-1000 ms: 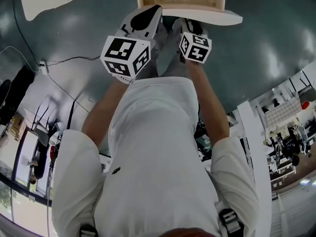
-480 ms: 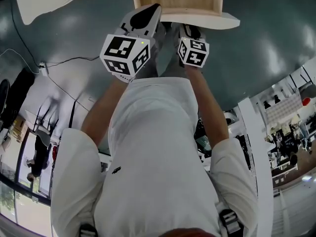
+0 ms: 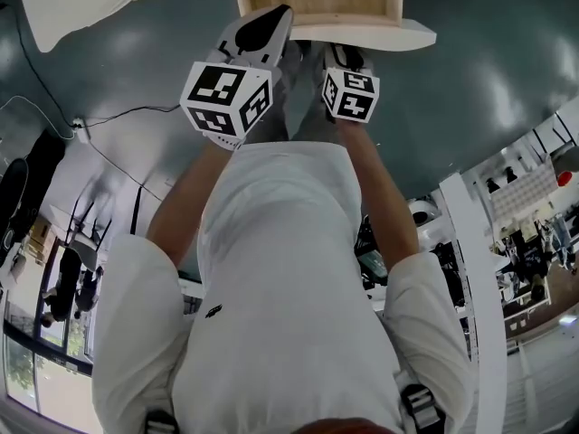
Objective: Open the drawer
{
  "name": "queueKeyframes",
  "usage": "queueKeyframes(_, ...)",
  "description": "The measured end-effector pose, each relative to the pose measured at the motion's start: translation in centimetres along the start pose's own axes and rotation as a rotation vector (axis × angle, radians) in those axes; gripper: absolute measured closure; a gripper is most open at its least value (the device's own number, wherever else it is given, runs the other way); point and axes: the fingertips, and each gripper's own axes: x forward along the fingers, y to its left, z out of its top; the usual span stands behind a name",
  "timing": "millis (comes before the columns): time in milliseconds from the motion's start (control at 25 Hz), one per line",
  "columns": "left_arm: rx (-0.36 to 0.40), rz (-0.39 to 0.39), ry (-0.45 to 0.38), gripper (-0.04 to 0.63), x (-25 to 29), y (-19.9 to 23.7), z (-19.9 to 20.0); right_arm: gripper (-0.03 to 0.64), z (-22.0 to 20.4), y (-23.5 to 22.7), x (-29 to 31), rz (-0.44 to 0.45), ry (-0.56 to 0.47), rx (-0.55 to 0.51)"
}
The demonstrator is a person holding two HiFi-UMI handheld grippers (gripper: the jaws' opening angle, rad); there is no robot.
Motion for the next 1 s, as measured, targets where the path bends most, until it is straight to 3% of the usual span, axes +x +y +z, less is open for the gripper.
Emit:
queueKeyframes(360,0.014,-0.003,0.005,0.586,0.3,-0.4,0.0,0.439,0.1,-0.3,0.0,-0.005,0.002,0.016)
queueKeyframes(800,0.025,-0.017,-0.006,0.586,0.6,-1.6,1.0,0.440,-0.1,0.0,-1.6,0.025,0.021,0.023)
queueKeyframes(1000,0.027,-0.023,-0.011,0.586,0.6,-2.1,1.1,0.459,0.2,0.9,-3.0,0.060,0.021,-0.025)
